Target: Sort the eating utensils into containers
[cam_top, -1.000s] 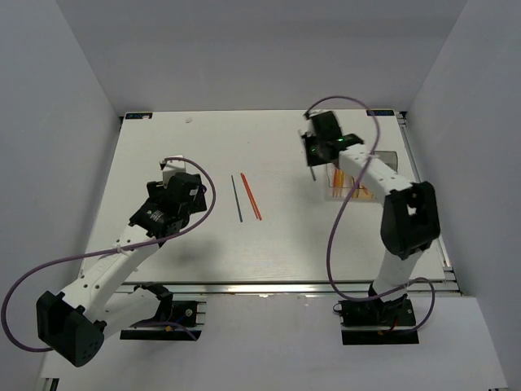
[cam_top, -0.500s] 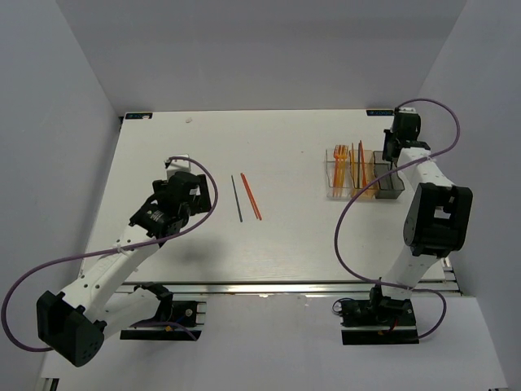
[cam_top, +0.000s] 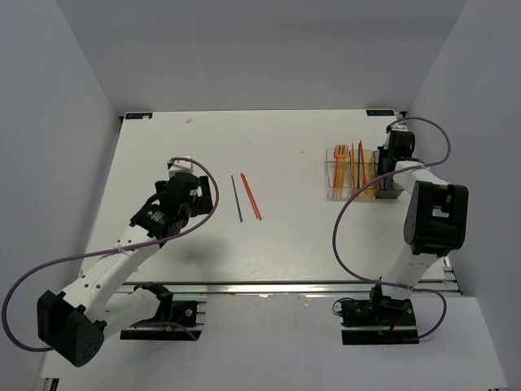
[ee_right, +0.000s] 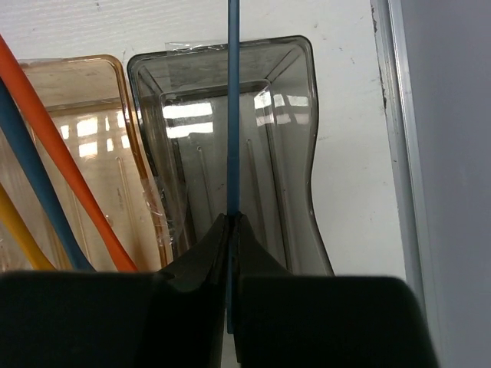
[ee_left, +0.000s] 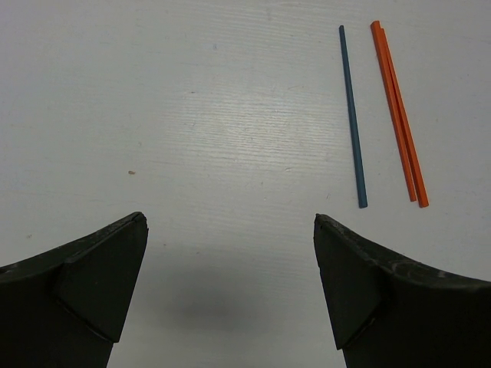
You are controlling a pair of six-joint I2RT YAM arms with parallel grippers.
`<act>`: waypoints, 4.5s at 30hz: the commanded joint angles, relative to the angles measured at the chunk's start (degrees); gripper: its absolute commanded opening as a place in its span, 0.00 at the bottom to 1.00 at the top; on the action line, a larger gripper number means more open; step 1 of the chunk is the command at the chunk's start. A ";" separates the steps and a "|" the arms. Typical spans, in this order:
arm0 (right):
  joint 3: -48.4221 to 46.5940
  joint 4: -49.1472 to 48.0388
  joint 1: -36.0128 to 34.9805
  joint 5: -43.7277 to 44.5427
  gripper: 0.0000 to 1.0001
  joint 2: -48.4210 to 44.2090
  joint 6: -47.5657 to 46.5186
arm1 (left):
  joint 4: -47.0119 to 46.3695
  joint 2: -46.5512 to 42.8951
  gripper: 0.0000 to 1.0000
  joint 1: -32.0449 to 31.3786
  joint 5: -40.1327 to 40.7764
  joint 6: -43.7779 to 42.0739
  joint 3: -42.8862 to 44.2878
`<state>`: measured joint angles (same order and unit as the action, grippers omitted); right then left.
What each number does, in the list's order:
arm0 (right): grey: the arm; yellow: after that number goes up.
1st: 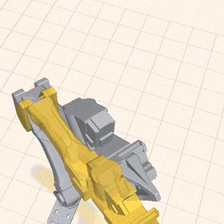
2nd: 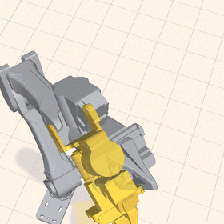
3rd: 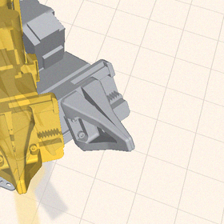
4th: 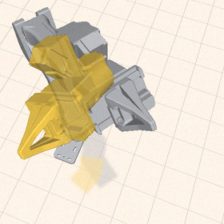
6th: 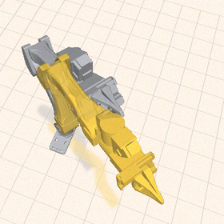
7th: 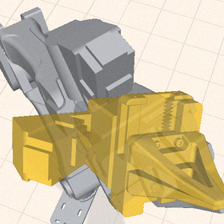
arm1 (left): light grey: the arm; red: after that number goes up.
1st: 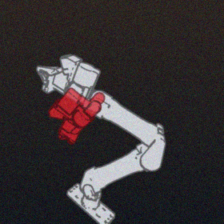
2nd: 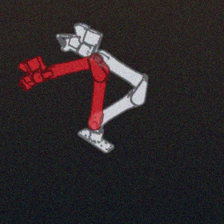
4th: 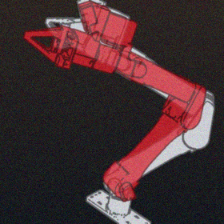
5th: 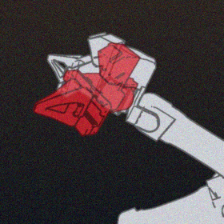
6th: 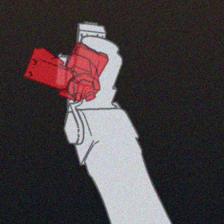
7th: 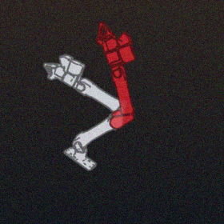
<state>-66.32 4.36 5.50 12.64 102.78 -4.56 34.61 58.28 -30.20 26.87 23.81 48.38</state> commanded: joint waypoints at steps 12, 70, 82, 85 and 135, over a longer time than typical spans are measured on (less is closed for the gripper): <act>-2.32 0.47 -1.09 -5.69 0.53 -7.06 4.20 | -0.42 -1.33 0.98 -0.04 0.28 -0.44 -0.39; -16.12 8.39 -55.51 3.89 0.33 16.14 24.86 | 1.86 0.34 0.98 0.58 8.37 1.24 0.40; -21.29 10.75 -53.49 6.42 0.44 14.99 23.11 | 1.78 0.25 0.98 0.58 8.11 1.15 0.31; -24.11 13.04 -52.96 8.01 0.37 16.48 22.22 | 1.78 0.08 0.98 0.58 8.28 1.15 0.31; -22.10 18.50 -52.26 3.79 0.00 22.47 20.99 | 1.60 -0.01 0.98 0.58 7.49 0.97 0.22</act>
<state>-90.28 17.72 -47.22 14.79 123.81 17.17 37.01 59.53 -29.82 34.50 25.28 48.38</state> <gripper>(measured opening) 0.014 0.982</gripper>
